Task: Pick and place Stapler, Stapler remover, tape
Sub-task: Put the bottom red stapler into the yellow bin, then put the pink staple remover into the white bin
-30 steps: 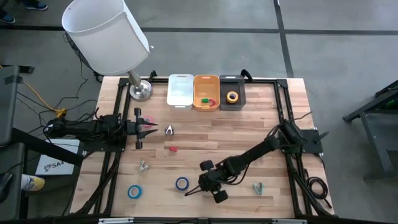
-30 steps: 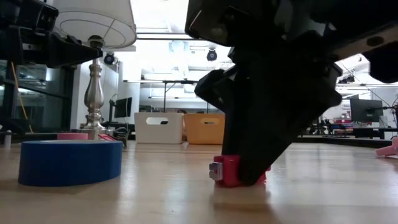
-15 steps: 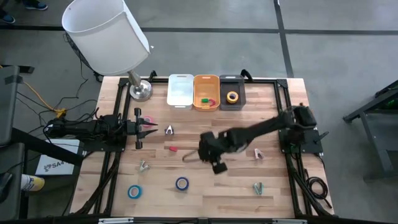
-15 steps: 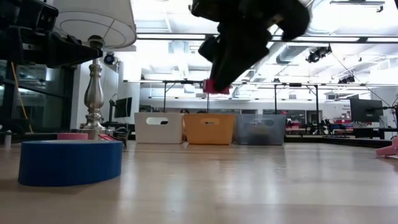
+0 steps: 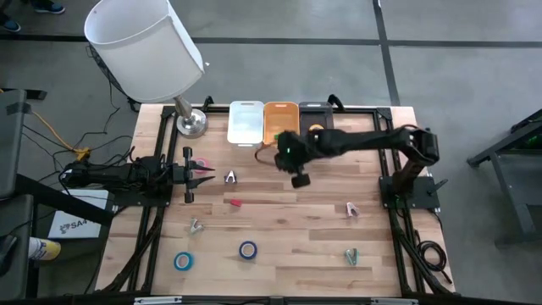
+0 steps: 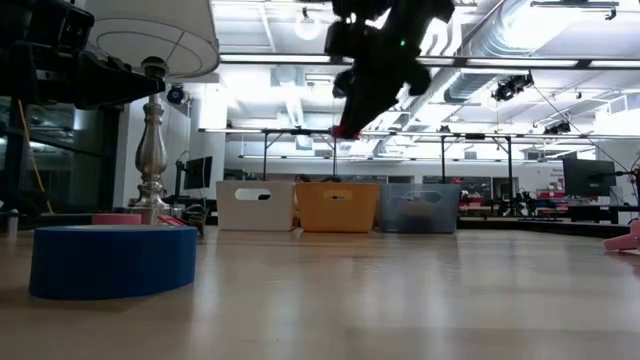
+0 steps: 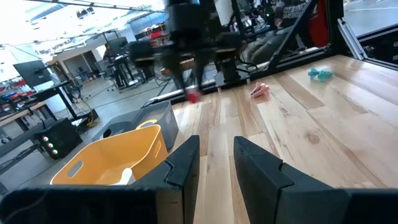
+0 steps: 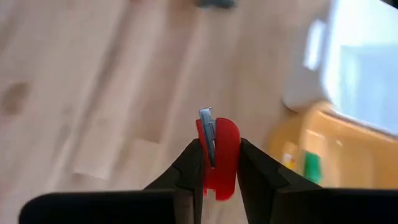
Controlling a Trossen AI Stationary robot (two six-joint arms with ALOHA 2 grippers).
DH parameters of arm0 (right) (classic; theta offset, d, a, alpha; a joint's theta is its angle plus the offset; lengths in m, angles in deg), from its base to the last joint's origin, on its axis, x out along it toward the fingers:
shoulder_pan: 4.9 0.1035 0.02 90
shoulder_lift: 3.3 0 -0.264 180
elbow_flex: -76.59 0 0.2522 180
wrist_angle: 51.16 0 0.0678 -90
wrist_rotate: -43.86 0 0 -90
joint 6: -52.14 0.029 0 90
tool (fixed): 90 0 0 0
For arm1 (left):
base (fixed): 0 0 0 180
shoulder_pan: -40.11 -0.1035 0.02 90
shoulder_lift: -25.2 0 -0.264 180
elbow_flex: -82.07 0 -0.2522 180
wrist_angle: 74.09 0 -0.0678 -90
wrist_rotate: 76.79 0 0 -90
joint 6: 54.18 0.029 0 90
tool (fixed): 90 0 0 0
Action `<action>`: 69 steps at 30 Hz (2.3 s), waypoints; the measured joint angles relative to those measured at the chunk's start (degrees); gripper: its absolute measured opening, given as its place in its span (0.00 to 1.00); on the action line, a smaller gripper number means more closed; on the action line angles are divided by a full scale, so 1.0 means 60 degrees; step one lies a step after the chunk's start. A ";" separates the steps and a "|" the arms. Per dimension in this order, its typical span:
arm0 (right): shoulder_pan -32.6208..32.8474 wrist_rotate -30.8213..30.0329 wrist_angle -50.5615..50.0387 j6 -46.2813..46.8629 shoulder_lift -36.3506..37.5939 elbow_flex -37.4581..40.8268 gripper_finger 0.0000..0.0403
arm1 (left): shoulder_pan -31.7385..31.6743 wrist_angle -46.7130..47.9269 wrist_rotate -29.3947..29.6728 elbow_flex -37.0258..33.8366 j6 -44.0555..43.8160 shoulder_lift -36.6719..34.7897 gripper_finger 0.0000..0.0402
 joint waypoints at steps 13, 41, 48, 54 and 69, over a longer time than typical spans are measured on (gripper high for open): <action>-0.2682 -0.0292 0.0896 0.3043 -0.0146 -0.0004 0.16 | 0.0003 0.0000 -0.0001 -0.0003 0.0000 -0.0001 0.24; -0.3758 0.1594 0.1905 0.7427 -0.1522 -0.0007 0.39 | 0.0000 0.0000 0.0000 -0.0004 0.0000 -0.0004 0.24; -0.3744 0.1918 0.1901 0.7663 -0.1459 -0.0007 0.55 | 0.0000 0.0000 0.0000 -0.0002 0.0000 -0.0004 0.24; -0.3489 0.1193 0.1102 0.7462 -0.0622 -0.0007 0.63 | 0.0000 0.0000 0.0000 -0.0004 0.0000 -0.0004 0.24; -0.1777 -0.0644 -0.1099 1.0504 0.3536 0.3767 0.64 | 0.0001 0.0000 0.0000 -0.0003 0.0000 -0.0002 0.24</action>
